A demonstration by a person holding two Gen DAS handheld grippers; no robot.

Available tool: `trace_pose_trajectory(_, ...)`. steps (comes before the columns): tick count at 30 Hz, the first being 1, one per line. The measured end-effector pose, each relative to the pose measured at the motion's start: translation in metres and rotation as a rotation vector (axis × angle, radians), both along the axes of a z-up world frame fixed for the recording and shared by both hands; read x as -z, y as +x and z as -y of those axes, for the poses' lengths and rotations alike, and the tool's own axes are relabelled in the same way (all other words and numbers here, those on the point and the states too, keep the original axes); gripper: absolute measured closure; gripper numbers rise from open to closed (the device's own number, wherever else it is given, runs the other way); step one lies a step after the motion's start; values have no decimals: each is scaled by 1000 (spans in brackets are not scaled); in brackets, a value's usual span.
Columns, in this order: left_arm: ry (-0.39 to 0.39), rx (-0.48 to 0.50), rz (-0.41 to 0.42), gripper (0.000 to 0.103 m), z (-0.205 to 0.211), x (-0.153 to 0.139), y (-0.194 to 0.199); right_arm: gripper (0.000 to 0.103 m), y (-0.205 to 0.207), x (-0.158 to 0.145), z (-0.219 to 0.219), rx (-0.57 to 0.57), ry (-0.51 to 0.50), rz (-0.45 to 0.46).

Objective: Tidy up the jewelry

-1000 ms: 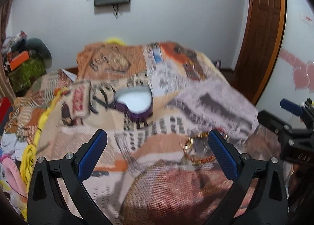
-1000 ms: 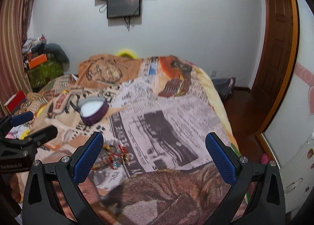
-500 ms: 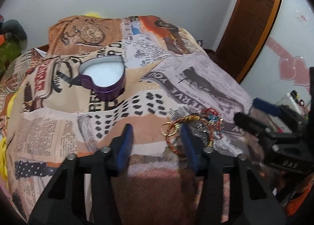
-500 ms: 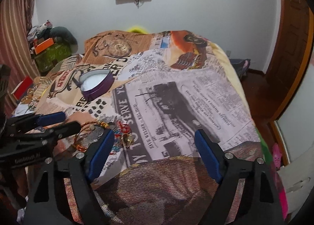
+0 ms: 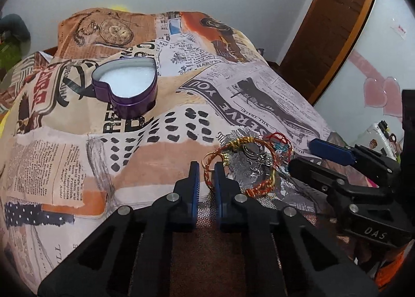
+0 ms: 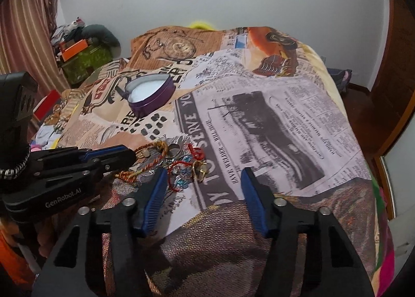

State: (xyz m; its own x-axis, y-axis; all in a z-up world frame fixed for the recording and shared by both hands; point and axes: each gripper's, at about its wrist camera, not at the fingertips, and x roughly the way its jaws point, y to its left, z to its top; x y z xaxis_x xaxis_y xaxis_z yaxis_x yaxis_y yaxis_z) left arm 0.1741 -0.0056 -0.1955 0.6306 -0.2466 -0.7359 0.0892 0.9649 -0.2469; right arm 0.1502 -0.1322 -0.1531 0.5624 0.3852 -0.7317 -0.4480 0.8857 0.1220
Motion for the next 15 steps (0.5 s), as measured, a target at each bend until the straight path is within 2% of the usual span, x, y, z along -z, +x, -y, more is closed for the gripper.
trace_pose_trajectory(4,14,-1,6,102,-1,0,-1,56,0,1,-6,-21,10,-15)
trace_pose_trajectory(6,10,-2,8,102,-1,0,-2,60,-1,1,-9,-35,6,-17)
trace_pose_trajectory(8,15,-18,14,102,-2,-2,-3,73,0,5,-13,-49,-2,-31)
trace_pose_trajectory(11,19,-40,35,102,-5,-7,-7,84,1,7,-13,-42,-7,-28)
trace_pose_trajectory(13,15,-45,54,102,-6,-13,-9,91,0,6,-11,-37,7,-24)
trace_pose_trajectory(15,17,-52,78,102,-8,-21,-12,93,0,5,-9,-29,12,-23)
